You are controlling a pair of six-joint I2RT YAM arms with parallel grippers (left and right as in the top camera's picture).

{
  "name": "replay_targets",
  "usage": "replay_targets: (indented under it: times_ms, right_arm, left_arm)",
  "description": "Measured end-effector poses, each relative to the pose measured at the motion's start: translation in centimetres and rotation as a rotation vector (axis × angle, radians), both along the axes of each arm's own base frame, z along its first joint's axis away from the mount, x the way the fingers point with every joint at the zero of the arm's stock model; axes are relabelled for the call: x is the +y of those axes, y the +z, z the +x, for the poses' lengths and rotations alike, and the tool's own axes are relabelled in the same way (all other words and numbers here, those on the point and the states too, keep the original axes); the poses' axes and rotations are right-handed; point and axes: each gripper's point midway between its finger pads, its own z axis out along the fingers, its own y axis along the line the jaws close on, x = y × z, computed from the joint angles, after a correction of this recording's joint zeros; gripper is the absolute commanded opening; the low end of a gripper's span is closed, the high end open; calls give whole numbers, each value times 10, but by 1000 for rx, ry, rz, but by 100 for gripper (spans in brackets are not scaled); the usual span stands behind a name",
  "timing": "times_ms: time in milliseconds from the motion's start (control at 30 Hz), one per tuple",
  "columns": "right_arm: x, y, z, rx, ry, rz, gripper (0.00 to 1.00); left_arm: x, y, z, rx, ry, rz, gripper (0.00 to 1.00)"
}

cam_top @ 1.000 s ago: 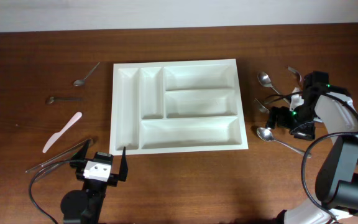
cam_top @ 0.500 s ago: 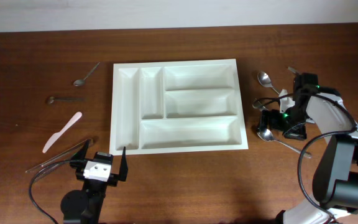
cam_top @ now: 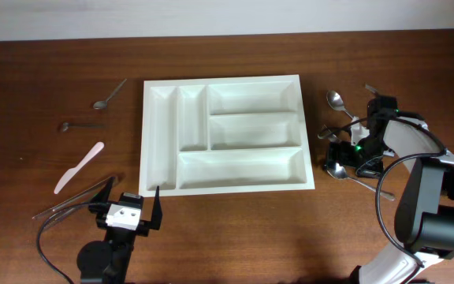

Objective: Pack container

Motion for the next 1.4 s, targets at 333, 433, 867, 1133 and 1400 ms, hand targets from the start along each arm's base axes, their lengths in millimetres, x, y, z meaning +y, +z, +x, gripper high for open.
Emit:
replay_targets:
  times_ms: [333,433,867,1133,1400]
  right_arm:
    - [-1,0,0,0,1,-7,92]
    - [-2,-1,0,-2,1,-15,85]
    - [-4,-4,-1,1,4,-28,69]
    - [-4,-4,-2,2,9,-26,55]
    - [-4,-5,-3,5,8,-26,49]
  left_arm:
    - [0,0,0,0,0,0,99]
    - [0,0,0,0,0,0,99]
    - [0,0,0,0,0,0,99]
    - [0,0,0,0,0,0,99]
    - [0,0,0,0,0,0,99]
